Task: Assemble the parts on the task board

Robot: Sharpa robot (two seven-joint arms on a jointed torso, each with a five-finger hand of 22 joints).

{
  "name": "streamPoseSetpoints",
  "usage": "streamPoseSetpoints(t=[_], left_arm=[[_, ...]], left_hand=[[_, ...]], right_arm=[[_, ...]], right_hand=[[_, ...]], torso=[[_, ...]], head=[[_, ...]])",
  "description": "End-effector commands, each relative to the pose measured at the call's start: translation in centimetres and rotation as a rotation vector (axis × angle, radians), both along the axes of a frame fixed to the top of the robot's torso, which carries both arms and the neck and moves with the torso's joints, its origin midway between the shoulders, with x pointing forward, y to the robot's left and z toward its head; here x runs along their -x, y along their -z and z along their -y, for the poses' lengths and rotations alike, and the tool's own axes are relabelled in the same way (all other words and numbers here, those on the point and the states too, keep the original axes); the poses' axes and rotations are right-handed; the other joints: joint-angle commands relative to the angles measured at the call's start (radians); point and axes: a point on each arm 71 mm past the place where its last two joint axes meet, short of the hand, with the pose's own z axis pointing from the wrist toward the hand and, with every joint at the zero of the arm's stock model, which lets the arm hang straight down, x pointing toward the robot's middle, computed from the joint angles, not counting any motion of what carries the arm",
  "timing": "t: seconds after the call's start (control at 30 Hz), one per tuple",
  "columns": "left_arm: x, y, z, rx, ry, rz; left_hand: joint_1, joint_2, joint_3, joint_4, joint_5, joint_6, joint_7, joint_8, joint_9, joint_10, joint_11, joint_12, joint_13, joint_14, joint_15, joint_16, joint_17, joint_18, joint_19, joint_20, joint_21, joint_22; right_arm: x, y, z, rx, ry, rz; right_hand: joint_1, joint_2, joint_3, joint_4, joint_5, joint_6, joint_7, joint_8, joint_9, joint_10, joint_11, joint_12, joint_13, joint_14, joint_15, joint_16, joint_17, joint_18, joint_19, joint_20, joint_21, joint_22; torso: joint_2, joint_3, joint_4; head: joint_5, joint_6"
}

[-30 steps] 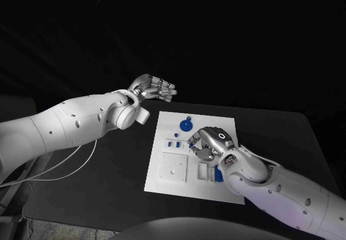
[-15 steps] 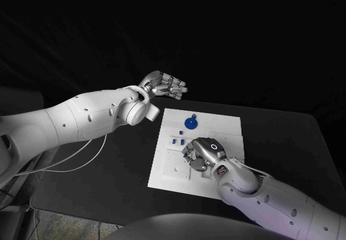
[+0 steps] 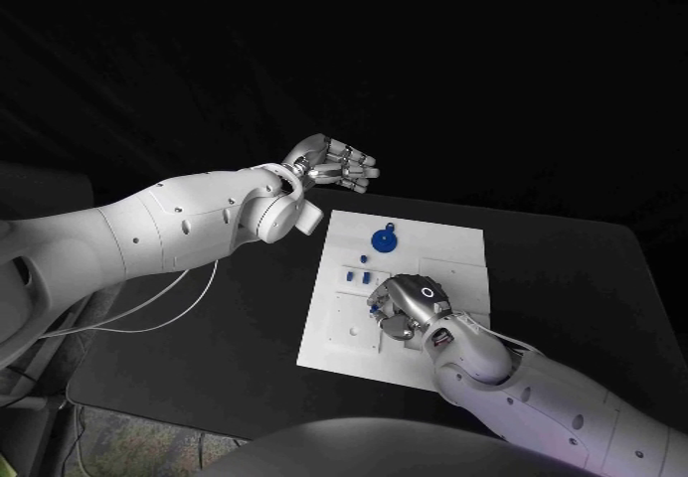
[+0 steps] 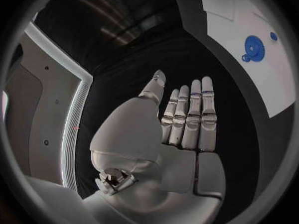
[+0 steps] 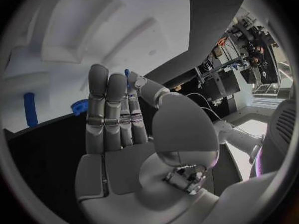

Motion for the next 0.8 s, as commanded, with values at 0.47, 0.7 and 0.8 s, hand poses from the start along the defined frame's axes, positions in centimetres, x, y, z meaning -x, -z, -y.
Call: streamPoseSetpoints(t=[0.47, 0.7, 0.8], left_arm=[[0.0, -0.12, -0.06, 0.01, 0.009, -0.001], [0.0, -0.11, -0.09, 0.009, 0.009, -0.003], [0.0, -0.1, -0.1, 0.009, 0.01, -0.004]], left_hand=[[-0.001, 0.006, 0.0, 0.005, -0.002, -0.007, -0.001, -0.005, 0.0, -0.004, 0.0, 0.002, 0.0, -0.006, 0.002, -0.004, -0.001, 0.006, 0.004, 0.001, 0.006, -0.001], [-0.001, 0.006, 0.0, 0.005, -0.002, -0.007, -0.001, -0.005, 0.0, -0.004, 0.0, 0.002, 0.0, -0.006, 0.002, -0.004, -0.001, 0.006, 0.004, 0.001, 0.006, -0.001], [-0.001, 0.005, -0.002, 0.006, -0.002, -0.008, -0.001, -0.005, 0.0, -0.004, 0.0, 0.002, 0.0, -0.006, 0.002, -0.004, -0.002, 0.006, 0.004, 0.001, 0.006, -0.007]], right_arm=[[0.22, 0.79, -0.2, 0.039, -0.015, -0.009], [0.23, 0.85, -0.27, 0.04, -0.015, -0.012], [0.14, 1.02, -0.14, 0.049, -0.009, -0.016]], right_hand=[[0.001, 0.012, 0.004, 0.001, 0.006, 0.006, 0.0, 0.004, 0.001, 0.007, 0.002, 0.003, 0.0, 0.0, -0.008, 0.0, -0.001, 0.021, 0.006, -0.004, -0.011, 0.007], [0.001, 0.012, 0.004, 0.001, 0.006, 0.006, 0.0, 0.004, 0.001, 0.007, 0.002, 0.003, 0.0, 0.0, -0.008, 0.0, -0.001, 0.021, 0.006, -0.004, -0.011, 0.007], [0.001, 0.012, 0.005, 0.001, 0.007, 0.006, 0.0, 0.004, 0.001, 0.007, 0.002, 0.002, 0.0, 0.0, -0.009, 0.001, -0.002, 0.021, 0.01, -0.005, -0.021, 0.017]], torso=[[0.0, -0.0004, -0.0002], [0.0, 0.0007, 0.0003], [0.0, 0.0, -0.0001]], head=[[0.001, -0.006], [0.003, -0.007], [0.001, -0.009]])
